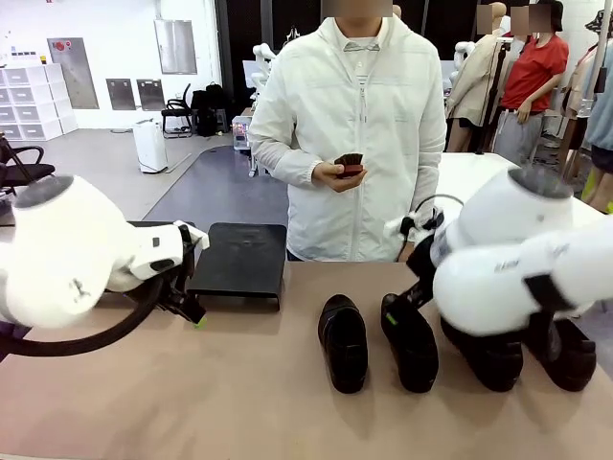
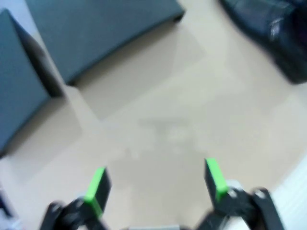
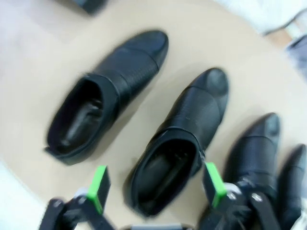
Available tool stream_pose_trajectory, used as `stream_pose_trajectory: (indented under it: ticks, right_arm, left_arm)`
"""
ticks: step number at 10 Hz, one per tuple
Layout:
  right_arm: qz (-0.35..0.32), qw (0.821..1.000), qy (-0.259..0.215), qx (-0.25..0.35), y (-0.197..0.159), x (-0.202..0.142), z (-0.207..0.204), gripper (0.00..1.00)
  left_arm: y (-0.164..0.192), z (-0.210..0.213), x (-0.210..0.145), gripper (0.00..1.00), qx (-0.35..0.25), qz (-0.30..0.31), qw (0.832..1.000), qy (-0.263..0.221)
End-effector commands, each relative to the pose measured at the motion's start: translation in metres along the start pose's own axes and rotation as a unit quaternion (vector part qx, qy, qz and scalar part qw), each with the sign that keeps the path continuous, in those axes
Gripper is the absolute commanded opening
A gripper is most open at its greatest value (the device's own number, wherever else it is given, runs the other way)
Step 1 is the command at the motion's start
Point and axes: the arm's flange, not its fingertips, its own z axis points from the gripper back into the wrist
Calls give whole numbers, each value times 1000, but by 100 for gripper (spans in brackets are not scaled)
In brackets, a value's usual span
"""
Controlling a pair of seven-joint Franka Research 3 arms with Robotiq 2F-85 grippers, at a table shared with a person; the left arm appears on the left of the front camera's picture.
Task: Organize the shoes by placing them on the stand.
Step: Pick up one Shoe and place it in the middle of the table.
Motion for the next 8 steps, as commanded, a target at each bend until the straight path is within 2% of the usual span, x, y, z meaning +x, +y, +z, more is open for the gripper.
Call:
stream_pose_trajectory:
  ticks: [1,2,3,4,5,6,8]
  right_arm:
    - [-65,997,14,41,-6,18,86,100]
    - [-86,995,20,48,-10,14,122,100]
    - [-115,992,12,52,-11,5,160,100]
    - [-121,992,3,48,-22,-11,191,100]
    - [-132,990,-2,42,-29,-30,206,100]
    - [-143,988,-6,51,-32,-49,208,100]
    - [-159,984,-35,76,-39,-78,207,100]
  left_arm:
    - [11,78,-9,100,-59,46,997,33]
    - [17,109,-27,100,-100,15,995,20]
    - [27,143,-51,100,-119,21,993,-6]
    - [39,173,-80,100,-173,32,983,-52]
    - [49,191,-105,100,-189,73,973,-108]
    - [56,196,-121,100,-192,104,967,-134]
    - [72,187,-131,100,-221,108,962,-122]
